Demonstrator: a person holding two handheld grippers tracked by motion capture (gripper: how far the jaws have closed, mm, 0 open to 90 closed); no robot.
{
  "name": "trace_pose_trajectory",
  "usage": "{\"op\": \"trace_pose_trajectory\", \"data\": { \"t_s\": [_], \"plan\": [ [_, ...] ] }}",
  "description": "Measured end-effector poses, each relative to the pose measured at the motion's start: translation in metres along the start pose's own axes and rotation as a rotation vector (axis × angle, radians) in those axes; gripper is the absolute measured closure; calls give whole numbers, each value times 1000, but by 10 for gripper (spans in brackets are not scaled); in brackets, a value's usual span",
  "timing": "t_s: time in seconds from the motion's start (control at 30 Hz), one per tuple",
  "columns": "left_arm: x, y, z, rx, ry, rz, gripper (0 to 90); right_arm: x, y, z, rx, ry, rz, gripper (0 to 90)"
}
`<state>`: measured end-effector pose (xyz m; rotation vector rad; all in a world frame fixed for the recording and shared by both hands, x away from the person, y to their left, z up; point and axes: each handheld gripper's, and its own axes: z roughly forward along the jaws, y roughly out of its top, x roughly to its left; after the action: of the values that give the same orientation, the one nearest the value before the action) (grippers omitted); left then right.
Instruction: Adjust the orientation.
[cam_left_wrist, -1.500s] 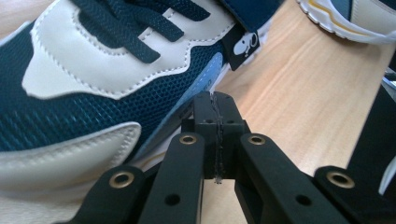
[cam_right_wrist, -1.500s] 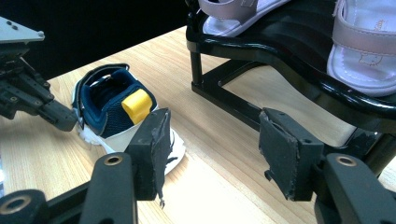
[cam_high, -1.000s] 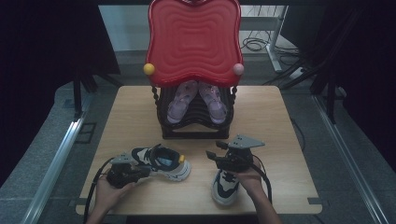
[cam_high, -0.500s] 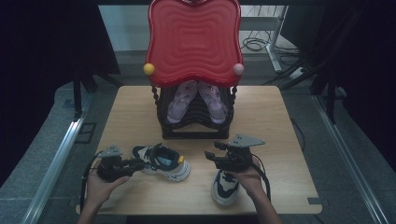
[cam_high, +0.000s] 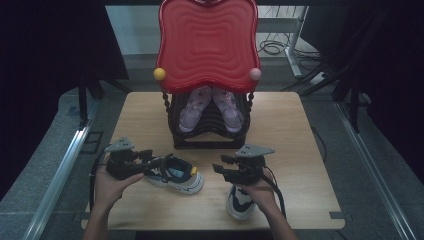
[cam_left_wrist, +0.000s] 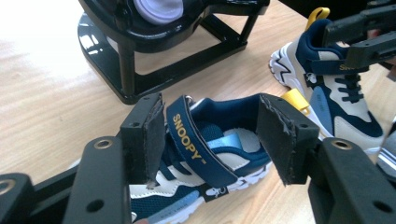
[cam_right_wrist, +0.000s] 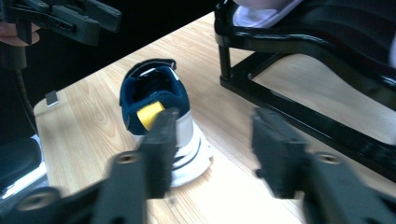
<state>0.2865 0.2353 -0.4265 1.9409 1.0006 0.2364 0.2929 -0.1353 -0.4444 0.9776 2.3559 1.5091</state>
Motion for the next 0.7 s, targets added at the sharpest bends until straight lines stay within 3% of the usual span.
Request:
{"op": "trace_pose_trajectory", "data": {
  "t_s": [0.03,0.07,0.2,0.33,0.5,0.7],
  "plan": [
    [1,-1,-1,1,2,2,420,1,1,3,6,4,-7,705],
    [3,-2,-2,2,2,0,420,2,1,6,17,3,-15,752],
    [9,-2,-13,-13,19,-2,417,5,6,15,32,-9,-7,846],
    [15,-4,-25,-39,22,1,407,7,10,25,19,-16,19,869],
    [22,-10,-30,-36,30,-18,400,7,14,34,-20,-20,59,882],
    [22,-11,-34,-42,39,-29,391,8,14,45,-19,-29,58,897]
  ]
}}
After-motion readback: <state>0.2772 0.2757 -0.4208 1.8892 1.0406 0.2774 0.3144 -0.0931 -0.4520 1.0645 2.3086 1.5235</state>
